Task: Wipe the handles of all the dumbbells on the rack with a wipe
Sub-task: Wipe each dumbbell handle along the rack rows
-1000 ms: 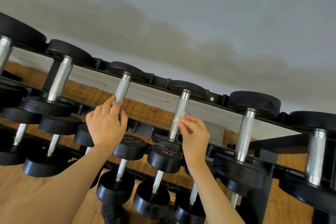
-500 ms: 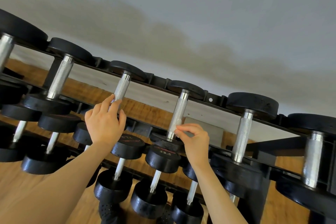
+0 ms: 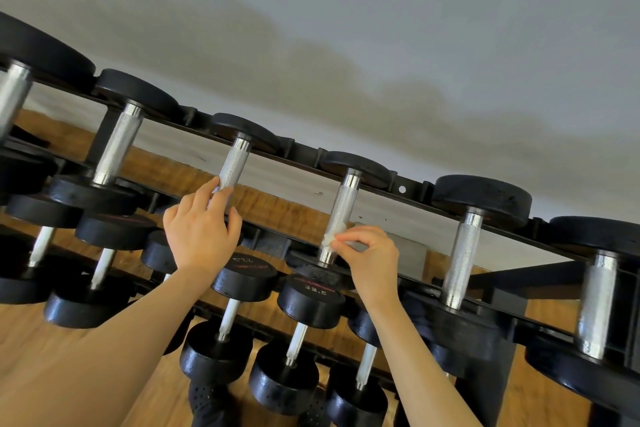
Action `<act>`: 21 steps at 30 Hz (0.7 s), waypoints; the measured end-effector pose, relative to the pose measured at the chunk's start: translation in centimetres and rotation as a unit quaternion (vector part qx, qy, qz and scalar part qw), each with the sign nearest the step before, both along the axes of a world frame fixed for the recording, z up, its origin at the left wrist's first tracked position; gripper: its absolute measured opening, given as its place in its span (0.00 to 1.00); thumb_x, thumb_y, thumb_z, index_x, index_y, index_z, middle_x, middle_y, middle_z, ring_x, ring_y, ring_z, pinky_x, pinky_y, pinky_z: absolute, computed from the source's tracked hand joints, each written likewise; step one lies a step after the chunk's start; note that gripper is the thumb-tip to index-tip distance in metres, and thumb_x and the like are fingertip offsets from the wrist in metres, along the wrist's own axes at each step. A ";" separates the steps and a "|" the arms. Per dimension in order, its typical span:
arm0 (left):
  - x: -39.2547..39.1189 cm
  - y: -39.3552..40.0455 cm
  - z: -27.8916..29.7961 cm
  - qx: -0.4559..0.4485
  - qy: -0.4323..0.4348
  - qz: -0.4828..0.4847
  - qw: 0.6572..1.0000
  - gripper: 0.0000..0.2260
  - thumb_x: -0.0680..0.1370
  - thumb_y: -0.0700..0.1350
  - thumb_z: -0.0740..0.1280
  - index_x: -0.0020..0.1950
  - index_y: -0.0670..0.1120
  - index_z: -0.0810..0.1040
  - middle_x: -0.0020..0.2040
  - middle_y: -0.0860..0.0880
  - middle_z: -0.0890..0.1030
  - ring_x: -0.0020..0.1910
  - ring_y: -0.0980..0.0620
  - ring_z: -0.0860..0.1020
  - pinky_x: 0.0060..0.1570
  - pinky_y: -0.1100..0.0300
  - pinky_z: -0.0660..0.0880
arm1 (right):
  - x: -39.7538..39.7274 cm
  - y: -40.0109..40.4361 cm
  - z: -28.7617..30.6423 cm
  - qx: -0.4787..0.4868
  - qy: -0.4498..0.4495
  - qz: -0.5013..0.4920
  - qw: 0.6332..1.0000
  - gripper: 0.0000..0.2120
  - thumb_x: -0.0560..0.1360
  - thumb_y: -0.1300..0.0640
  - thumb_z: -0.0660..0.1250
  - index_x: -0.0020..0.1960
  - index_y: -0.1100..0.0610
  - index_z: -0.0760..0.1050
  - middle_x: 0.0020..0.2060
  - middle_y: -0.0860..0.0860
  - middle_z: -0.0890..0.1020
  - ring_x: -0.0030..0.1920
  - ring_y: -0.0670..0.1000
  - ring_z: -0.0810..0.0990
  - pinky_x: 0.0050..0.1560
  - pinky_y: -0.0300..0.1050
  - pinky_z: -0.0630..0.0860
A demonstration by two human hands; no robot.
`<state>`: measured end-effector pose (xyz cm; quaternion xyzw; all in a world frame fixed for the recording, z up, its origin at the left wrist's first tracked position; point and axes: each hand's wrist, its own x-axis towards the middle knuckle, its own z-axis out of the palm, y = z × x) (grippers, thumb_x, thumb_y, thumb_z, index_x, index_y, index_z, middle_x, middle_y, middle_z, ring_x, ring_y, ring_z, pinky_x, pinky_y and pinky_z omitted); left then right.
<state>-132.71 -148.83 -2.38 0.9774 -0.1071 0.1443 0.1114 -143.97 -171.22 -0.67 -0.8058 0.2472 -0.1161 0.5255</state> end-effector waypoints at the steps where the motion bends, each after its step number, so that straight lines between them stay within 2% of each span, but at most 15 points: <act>1: 0.0 0.0 0.0 0.000 0.000 0.000 1.000 0.18 0.78 0.50 0.59 0.60 0.43 0.80 0.64 0.43 0.79 0.54 0.39 0.79 0.51 0.44 0.72 | 0.2 0.0 0.1 -0.003 -0.001 -0.005 1.000 0.06 0.67 0.62 0.77 0.40 0.53 0.84 0.40 0.47 0.81 0.46 0.40 0.78 0.48 0.26 0.69; 7: 0.0 0.1 -0.1 0.002 0.002 0.000 1.000 0.18 0.77 0.50 0.60 0.60 0.43 0.80 0.64 0.43 0.79 0.55 0.39 0.79 0.51 0.44 0.72 | -0.7 0.1 0.1 -0.020 0.061 0.058 0.996 0.06 0.67 0.61 0.77 0.40 0.51 0.83 0.43 0.45 0.78 0.46 0.37 0.76 0.48 0.26 0.69; 10: 0.0 0.0 0.0 0.001 0.001 -0.001 1.000 0.18 0.77 0.50 0.60 0.60 0.44 0.80 0.64 0.43 0.79 0.55 0.39 0.79 0.51 0.44 0.72 | -0.6 0.1 0.1 -0.026 0.043 0.047 0.998 0.05 0.68 0.61 0.76 0.42 0.53 0.84 0.46 0.44 0.76 0.47 0.36 0.75 0.49 0.28 0.72; 12: 0.0 0.0 -0.1 0.001 0.000 -0.001 1.000 0.18 0.77 0.50 0.60 0.60 0.44 0.80 0.64 0.43 0.79 0.55 0.39 0.79 0.51 0.44 0.72 | -0.2 0.2 0.0 -0.054 0.016 0.042 0.998 0.04 0.69 0.61 0.75 0.44 0.55 0.84 0.46 0.44 0.75 0.47 0.39 0.76 0.49 0.32 0.74; 15: 0.0 0.2 -0.2 0.001 -0.006 -0.003 1.000 0.17 0.76 0.49 0.61 0.60 0.44 0.81 0.64 0.43 0.79 0.54 0.40 0.79 0.50 0.45 0.72 | -0.1 0.1 -0.4 -0.134 -0.007 0.118 0.984 0.05 0.70 0.60 0.75 0.46 0.55 0.84 0.45 0.45 0.75 0.47 0.44 0.76 0.49 0.33 0.75; 19: 0.1 0.2 -0.3 -0.001 -0.019 -0.006 1.000 0.15 0.76 0.48 0.62 0.58 0.44 0.81 0.63 0.44 0.80 0.53 0.40 0.80 0.49 0.46 0.72 | -0.2 -1.3 -0.4 -0.212 0.014 0.232 0.949 0.05 0.72 0.56 0.73 0.47 0.53 0.85 0.45 0.45 0.76 0.48 0.46 0.75 0.49 0.40 0.76; 21: 0.0 0.2 -0.3 -0.001 -0.020 -0.005 1.000 0.15 0.76 0.47 0.62 0.58 0.44 0.81 0.63 0.44 0.80 0.52 0.40 0.80 0.49 0.46 0.72 | 0.0 -1.7 -0.2 -0.242 0.008 0.262 0.934 0.06 0.72 0.56 0.72 0.48 0.53 0.84 0.45 0.45 0.76 0.48 0.45 0.75 0.48 0.37 0.74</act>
